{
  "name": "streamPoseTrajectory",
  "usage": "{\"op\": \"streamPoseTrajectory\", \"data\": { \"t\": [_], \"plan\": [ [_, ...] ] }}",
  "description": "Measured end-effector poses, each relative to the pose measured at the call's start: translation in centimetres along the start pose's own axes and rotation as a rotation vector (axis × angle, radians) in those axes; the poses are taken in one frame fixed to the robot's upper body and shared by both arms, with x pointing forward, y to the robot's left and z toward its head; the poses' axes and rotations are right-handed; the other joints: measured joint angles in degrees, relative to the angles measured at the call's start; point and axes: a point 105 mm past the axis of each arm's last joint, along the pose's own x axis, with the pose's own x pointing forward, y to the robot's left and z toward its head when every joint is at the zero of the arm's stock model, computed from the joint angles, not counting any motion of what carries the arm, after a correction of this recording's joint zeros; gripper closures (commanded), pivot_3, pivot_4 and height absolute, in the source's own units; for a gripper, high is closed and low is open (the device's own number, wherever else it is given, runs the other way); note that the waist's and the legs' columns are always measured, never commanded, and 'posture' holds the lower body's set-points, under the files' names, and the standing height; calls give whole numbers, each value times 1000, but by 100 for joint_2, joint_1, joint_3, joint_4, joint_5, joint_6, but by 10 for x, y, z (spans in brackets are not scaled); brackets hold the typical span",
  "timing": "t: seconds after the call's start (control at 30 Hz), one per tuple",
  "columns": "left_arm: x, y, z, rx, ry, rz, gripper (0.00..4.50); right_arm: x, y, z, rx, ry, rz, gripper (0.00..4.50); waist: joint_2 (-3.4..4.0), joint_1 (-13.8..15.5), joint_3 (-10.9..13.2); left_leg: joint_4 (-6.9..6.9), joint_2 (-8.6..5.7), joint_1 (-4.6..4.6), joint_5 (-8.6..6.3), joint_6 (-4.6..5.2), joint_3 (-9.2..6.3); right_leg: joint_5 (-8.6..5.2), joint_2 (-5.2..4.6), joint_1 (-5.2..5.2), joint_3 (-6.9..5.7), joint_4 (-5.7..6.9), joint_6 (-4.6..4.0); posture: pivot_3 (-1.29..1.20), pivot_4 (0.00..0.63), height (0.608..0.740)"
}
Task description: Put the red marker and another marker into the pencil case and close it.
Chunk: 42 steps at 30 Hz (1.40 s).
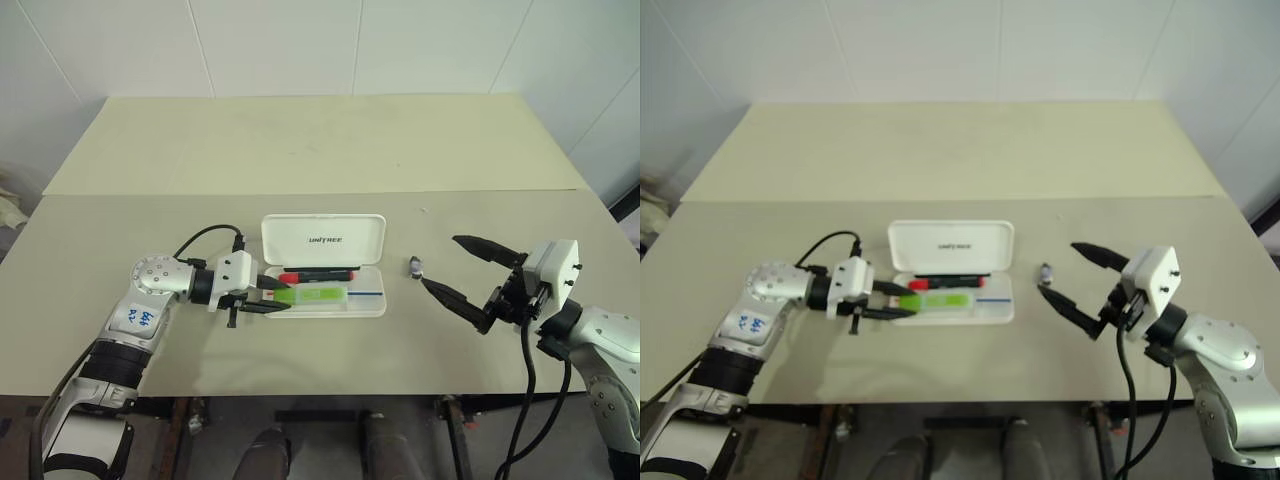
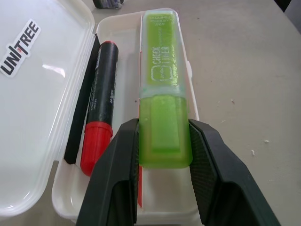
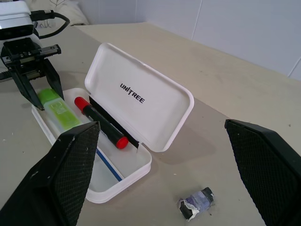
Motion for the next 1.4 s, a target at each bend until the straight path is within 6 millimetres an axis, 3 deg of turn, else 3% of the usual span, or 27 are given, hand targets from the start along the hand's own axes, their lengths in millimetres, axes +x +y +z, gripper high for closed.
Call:
{"op": "streamPoseTrajectory", "data": {
  "t": [0.73, 1.07, 1.4],
  "plan": [
    [4, 1, -2, 48, 23, -21, 3387, 1, -1, -1, -2, 1, -19, 0, 0, 7, 0, 7, -1, 4, 2, 2, 0, 0, 0, 0, 0, 13, 0, 0, 150, 740],
    [5, -1, -5, 34, 40, -26, 12, 3, -1, 0, -3, -10, -19, 0, 0, 2, 0, 5, -1, 3, 2, 2, 0, 0, 0, 0, 1, 13, 0, 0, 150, 740],
    [6, -3, -6, 33, 42, -29, 12, 7, 1, -4, 13, -15, -11, 0, 0, 4, 0, 4, -1, 3, 2, 2, 0, 0, 0, 0, 1, 13, 0, 0, 150, 740]
  ]
}}
